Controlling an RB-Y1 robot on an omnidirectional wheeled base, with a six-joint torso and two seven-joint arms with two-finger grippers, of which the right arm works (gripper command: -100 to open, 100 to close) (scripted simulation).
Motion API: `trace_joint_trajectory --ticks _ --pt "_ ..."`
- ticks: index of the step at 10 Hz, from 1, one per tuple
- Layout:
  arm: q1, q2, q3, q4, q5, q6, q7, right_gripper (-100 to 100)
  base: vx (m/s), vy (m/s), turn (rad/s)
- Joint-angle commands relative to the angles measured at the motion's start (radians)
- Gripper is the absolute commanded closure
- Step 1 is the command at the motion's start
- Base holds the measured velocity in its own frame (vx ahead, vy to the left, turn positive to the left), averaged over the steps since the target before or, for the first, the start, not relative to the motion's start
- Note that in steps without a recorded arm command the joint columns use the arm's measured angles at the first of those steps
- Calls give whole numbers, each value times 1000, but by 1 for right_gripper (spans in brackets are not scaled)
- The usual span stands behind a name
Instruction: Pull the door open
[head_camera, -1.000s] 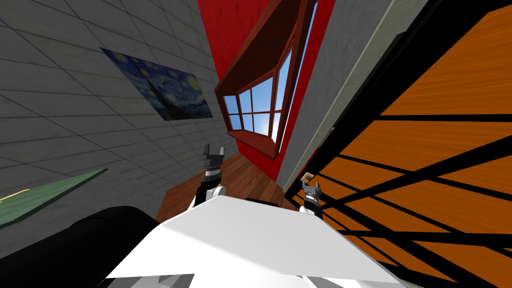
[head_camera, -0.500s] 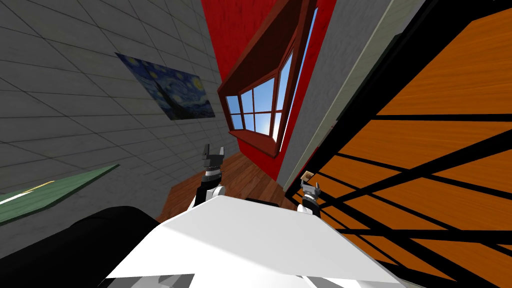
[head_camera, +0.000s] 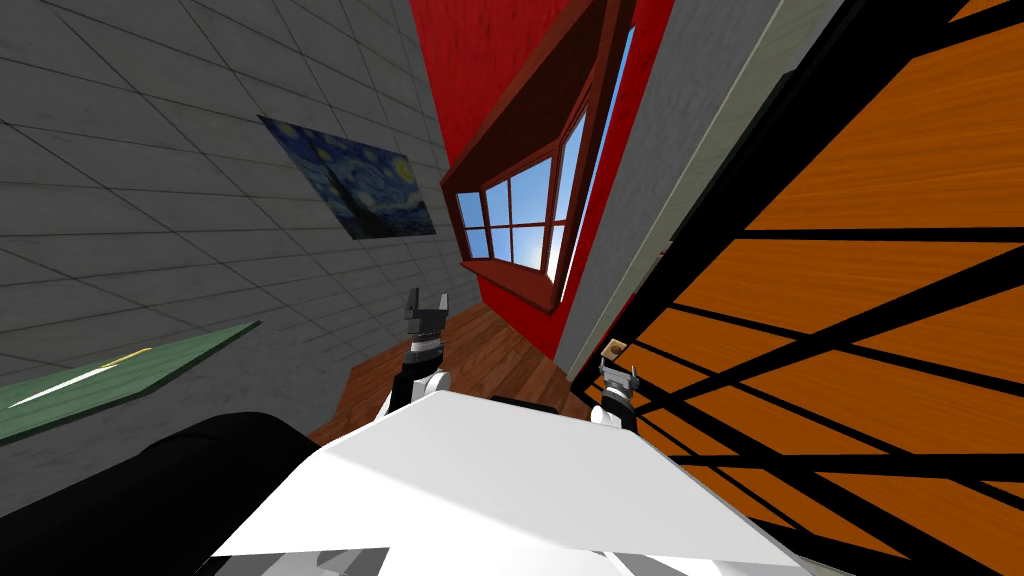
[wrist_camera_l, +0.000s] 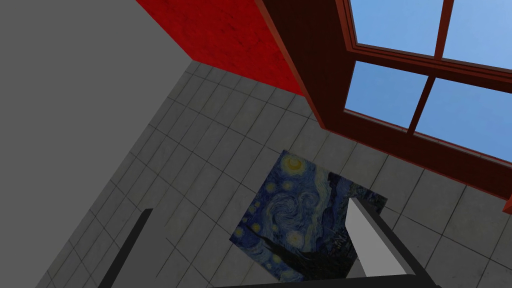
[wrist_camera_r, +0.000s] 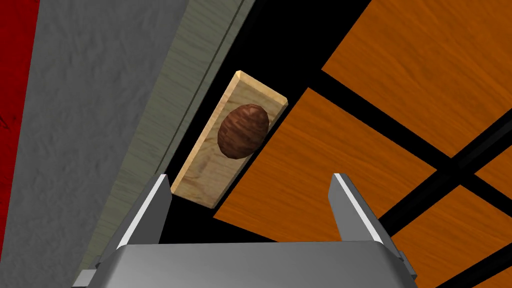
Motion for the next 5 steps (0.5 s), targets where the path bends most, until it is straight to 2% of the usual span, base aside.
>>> trace_joint_trajectory --ticks 1,3,4,5 --pt "-2 3 2 -1 -9 0 -28 -100 -41 -3 23" --pt "-5 14 12 -9 -43 1 -95 -100 -62 -2 58" --pt "-5 14 12 -9 -43 1 -109 -100 -55 -3 18" --pt "-7 19 16 -13 -58 1 -145 -100 -56 -2 32"
